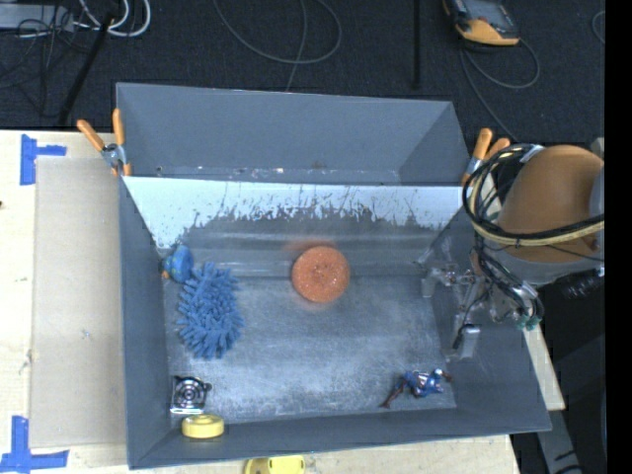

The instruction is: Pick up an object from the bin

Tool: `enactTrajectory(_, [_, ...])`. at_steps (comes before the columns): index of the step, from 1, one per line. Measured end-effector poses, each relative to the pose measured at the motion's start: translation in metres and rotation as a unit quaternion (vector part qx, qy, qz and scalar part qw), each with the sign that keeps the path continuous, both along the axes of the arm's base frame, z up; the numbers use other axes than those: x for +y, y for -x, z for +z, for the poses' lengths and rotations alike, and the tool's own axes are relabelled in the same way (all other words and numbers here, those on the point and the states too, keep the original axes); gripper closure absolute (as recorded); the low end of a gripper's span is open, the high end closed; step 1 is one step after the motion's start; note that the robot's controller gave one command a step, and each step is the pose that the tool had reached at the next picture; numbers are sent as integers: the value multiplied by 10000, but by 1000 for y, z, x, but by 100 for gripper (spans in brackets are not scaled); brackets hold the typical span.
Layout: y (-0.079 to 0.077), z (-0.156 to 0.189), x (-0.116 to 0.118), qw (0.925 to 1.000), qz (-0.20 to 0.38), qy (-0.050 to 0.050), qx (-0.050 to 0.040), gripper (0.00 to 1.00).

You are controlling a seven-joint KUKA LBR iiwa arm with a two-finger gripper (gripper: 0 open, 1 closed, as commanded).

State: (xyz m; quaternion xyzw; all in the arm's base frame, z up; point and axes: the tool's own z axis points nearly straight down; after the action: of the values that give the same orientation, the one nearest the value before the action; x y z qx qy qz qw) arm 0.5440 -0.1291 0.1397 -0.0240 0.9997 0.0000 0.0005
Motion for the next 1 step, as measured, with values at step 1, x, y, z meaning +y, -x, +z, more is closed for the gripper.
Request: enactTrajectory(1, [1,-27,1,9999,100,7,-28,0])
